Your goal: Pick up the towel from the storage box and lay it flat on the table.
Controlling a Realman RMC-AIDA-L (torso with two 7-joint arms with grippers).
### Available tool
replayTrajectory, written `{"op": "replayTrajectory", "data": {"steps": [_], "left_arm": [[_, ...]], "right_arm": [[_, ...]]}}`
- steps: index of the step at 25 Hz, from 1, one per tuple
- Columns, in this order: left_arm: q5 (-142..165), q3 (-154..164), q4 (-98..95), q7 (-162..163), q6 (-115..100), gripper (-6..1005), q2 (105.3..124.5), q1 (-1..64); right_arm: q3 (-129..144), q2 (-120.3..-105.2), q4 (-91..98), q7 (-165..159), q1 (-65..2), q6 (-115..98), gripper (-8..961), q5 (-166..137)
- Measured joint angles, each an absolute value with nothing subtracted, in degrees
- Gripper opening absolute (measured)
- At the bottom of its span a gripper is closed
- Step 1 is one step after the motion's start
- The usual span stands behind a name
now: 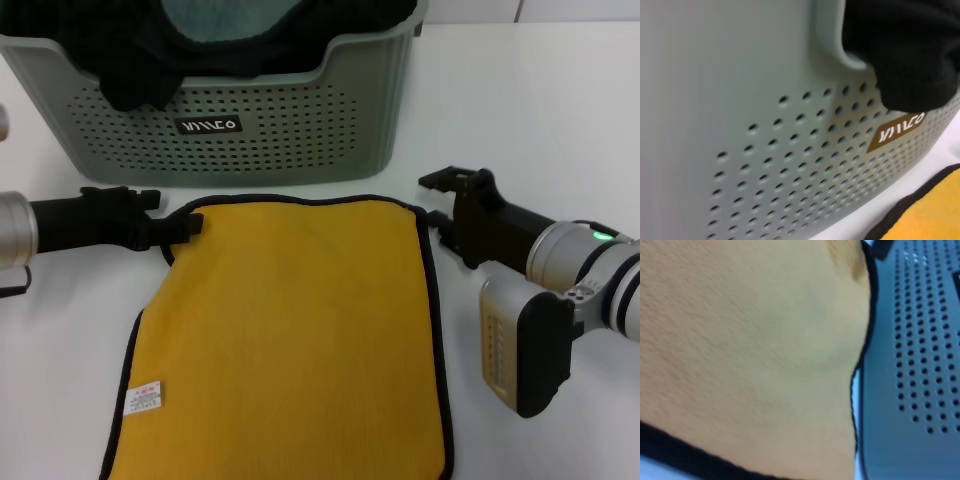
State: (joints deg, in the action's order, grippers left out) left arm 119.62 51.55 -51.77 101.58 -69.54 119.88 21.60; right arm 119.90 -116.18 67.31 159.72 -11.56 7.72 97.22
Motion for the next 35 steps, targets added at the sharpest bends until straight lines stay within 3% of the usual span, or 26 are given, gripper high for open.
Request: {"op": "replayTrajectory", "data": {"steps": [4, 10, 17, 23, 27, 35], "left_arm": [[115.9, 51.5, -54.1, 101.2, -72.3, 785, 119.89, 18.7], [106.8, 51.3, -55.3, 96.7, -77.2, 786, 119.6, 14.5], [98.2, 51.2, -53.2, 88.2, -85.8, 786, 119.61, 12.0], [96.3, 51.2, -51.3, 84.6, -92.6, 786, 119.5, 12.8], [93.8, 51.1, -50.0, 80.8, -98.6, 786, 119.39, 12.9], [92.5, 51.5, -47.1, 74.1, -112.1, 786, 118.5, 14.2]], "right_arm": [[120.3, -116.2, 69.0, 159.3, -10.5, 5.2, 456, 97.8], [119.0, -115.79, 73.2, 158.9, -7.9, 11.2, 476, 106.5], [104.2, -115.65, 66.5, 159.0, -6.4, 46.4, 480, 120.2], [91.1, -115.57, 49.4, 157.3, -10.2, 77.6, 480, 128.3], [86.2, -115.41, 43.0, 152.5, -12.7, 87.6, 480, 128.5], [84.4, -113.27, 38.7, 136.7, -17.9, 97.0, 480, 124.7]]}}
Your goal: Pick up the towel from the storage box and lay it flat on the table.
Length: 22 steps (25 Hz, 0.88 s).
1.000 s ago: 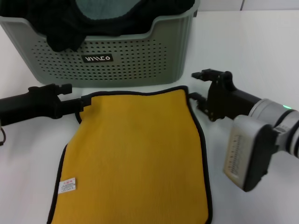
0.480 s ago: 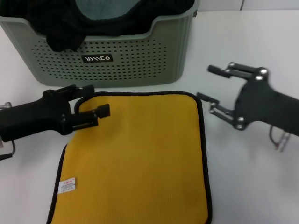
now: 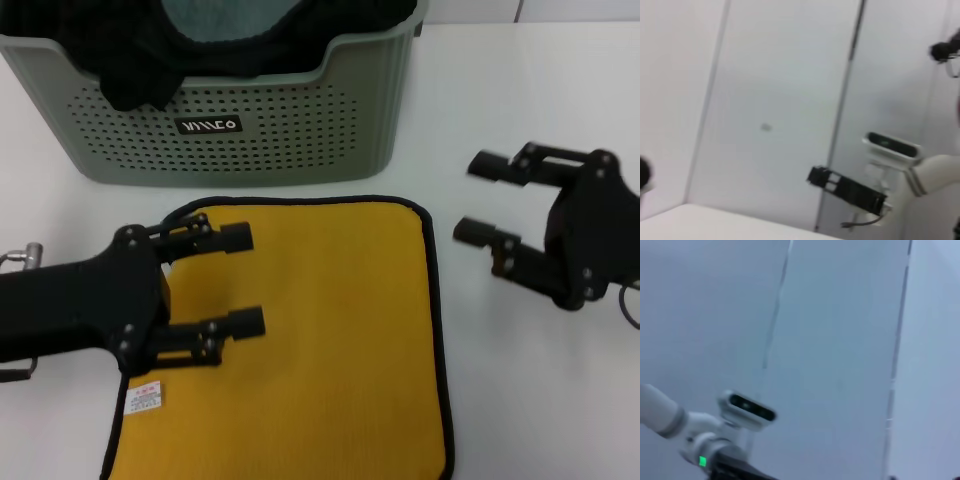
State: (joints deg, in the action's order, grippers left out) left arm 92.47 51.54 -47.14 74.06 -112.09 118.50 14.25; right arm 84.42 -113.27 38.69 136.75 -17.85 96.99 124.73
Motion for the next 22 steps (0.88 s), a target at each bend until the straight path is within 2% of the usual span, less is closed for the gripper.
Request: {"op": "replayTrajectory", "data": {"steps": [5, 9, 11, 22], "left_arm": [[93.2, 51.6, -44.9, 72.0, -113.2, 786, 118.45, 16.0], [94.4, 51.6, -42.0, 69.6, -113.3, 786, 118.49, 18.4], [94.8, 51.6, -40.4, 67.8, -113.1, 786, 118.59, 19.3], [95.0, 51.6, -39.2, 66.5, -113.2, 786, 118.9, 20.2]], "right_arm": [[84.4, -113.13, 39.0, 127.4, -21.0, 97.7, 481, 119.2], [84.5, -115.38, 37.3, 126.1, -23.2, 96.3, 481, 114.9], [85.0, -115.96, 37.3, 126.2, -23.7, 95.5, 481, 113.6], [86.4, -116.02, 37.3, 122.7, -25.9, 91.5, 481, 112.4]]}}
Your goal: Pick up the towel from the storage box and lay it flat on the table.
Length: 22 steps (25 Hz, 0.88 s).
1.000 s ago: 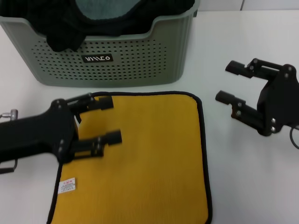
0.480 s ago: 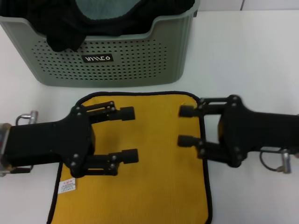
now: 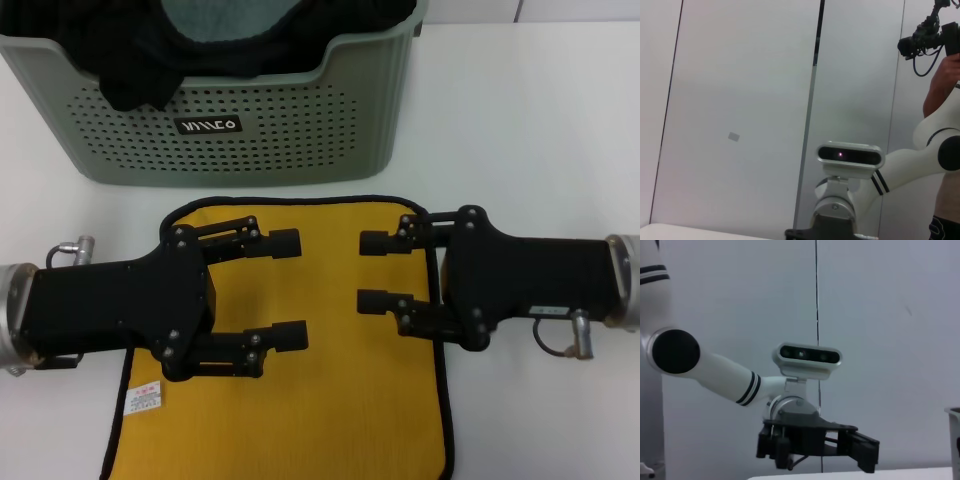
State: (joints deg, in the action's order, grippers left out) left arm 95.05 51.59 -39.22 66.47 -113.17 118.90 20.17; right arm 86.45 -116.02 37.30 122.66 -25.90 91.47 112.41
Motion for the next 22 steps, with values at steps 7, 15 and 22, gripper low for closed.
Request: {"op": "replayTrajectory", "data": {"steps": [7, 15, 22], "left_arm": [[94.7, 51.6, -39.1, 66.6, -113.3, 786, 119.01, 19.9], [94.7, 51.2, -39.1, 66.8, -113.3, 786, 118.8, 19.6], [94.0, 50.9, -39.1, 67.9, -113.2, 786, 118.53, 19.6]], "right_arm": [[86.5, -115.96, 37.1, 119.0, -28.6, 91.1, 489, 109.8], [86.0, -116.06, 37.6, 118.4, -28.0, 88.0, 711, 110.1], [86.4, -116.04, 38.4, 115.9, -28.1, 85.1, 741, 109.7]]}}
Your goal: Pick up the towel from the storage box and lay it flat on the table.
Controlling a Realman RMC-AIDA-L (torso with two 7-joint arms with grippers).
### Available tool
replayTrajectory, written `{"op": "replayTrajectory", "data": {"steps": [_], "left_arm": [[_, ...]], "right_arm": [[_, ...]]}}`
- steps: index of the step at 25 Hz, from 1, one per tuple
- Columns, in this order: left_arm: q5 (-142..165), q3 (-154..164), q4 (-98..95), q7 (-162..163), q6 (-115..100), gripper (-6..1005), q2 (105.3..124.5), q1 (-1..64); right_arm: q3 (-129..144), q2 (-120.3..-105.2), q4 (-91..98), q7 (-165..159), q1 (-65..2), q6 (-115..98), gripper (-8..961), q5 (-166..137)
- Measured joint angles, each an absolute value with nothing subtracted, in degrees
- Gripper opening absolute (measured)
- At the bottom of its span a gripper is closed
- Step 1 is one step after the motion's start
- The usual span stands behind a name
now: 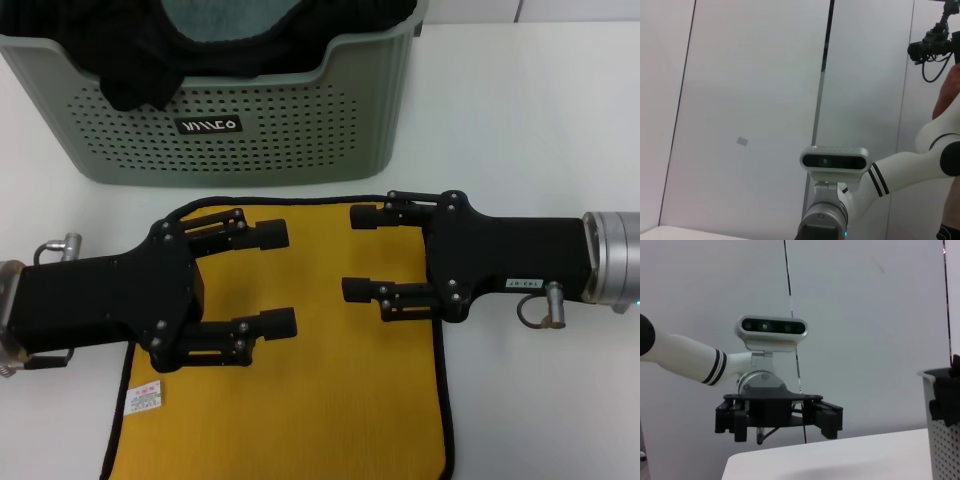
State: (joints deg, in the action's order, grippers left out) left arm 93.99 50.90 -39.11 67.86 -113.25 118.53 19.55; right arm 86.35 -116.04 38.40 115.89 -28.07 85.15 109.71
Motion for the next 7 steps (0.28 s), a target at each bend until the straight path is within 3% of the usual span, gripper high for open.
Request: {"op": "replayTrajectory", "data": {"steps": [7], "left_arm": [[94.4, 48.4, -39.1, 70.5, -113.1, 786, 118.38, 19.9]], "right_arm": [[86.6, -115.93, 39.0, 115.8, -28.2, 85.1, 741, 109.6]]}}
